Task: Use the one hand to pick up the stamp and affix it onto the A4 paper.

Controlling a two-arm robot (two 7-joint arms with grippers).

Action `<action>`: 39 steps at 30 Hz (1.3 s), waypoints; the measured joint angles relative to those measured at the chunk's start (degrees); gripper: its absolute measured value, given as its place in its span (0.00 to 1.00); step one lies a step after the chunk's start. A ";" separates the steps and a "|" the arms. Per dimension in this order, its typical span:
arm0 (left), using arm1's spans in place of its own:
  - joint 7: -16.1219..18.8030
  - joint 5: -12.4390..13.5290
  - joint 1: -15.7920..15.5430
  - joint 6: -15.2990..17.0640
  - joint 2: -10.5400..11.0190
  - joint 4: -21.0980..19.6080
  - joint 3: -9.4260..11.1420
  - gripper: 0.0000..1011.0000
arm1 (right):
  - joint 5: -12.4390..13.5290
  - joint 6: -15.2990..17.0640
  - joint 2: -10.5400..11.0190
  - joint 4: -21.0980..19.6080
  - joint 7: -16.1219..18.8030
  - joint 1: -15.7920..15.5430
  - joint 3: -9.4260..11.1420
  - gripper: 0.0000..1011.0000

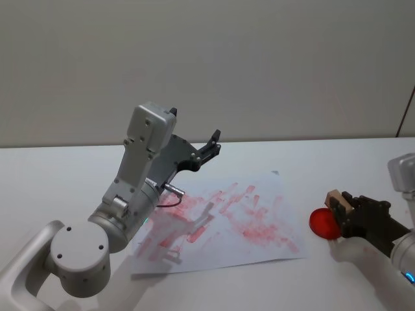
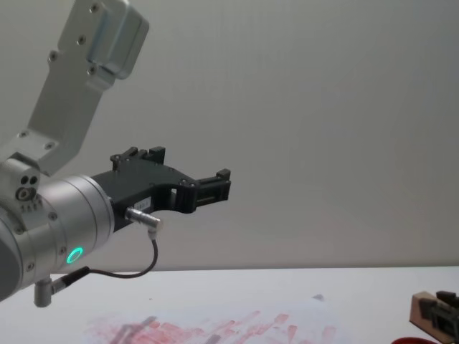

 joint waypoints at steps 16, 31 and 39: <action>0.00 0.00 0.00 0.00 0.00 0.00 0.00 0.99 | -0.91 1.27 -0.91 1.62 1.67 1.35 -0.53 0.22; 0.00 0.00 0.00 0.00 0.00 0.00 0.00 0.99 | -1.16 1.64 -1.17 2.02 2.09 1.71 -0.67 0.70; 0.00 0.00 0.00 0.00 0.00 0.00 0.00 0.99 | -1.21 1.71 -1.22 2.09 2.16 1.77 -0.72 0.93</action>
